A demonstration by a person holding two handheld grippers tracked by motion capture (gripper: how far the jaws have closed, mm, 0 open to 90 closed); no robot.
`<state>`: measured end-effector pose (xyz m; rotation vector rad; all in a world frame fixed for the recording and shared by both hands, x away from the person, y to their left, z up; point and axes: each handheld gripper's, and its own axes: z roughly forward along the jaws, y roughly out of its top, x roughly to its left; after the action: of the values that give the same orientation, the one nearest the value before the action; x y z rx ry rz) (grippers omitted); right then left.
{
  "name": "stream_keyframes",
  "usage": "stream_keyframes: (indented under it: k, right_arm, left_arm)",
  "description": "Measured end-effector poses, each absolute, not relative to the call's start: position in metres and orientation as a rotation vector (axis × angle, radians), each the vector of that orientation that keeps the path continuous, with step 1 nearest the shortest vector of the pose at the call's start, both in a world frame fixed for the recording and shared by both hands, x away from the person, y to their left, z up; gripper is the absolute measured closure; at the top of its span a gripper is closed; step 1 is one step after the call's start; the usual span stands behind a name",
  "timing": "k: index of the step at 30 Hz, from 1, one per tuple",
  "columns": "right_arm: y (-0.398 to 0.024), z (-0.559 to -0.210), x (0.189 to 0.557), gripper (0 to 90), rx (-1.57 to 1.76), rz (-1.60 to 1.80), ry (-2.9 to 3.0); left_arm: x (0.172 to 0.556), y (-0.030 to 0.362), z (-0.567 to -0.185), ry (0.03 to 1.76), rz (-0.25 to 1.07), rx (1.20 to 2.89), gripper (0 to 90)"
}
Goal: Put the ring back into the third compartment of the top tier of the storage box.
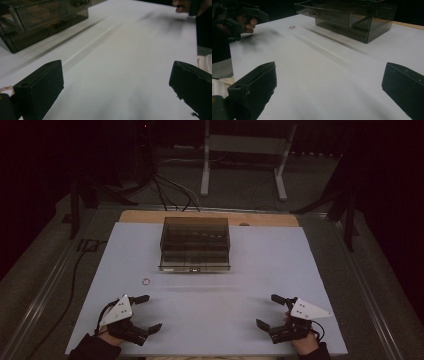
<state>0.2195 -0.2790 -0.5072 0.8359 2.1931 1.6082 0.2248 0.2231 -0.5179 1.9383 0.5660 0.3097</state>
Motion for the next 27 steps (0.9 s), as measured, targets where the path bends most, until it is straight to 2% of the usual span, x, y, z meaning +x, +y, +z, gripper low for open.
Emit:
stream_keyframes:
  k: [16, 27]
  right_arm:
    - [-0.277, -0.505, 0.217, 0.0, 0.835, 1.603, 2.145]
    - [-0.277, -0.504, 0.216, 0.0, 0.850, 1.608, 2.139]
  left_arm:
    - [0.222, 0.216, -0.518, 0.520, 0.285, 1.982, 0.6]
    - [0.219, 0.210, -0.505, 0.460, 0.244, 1.966, 0.6]
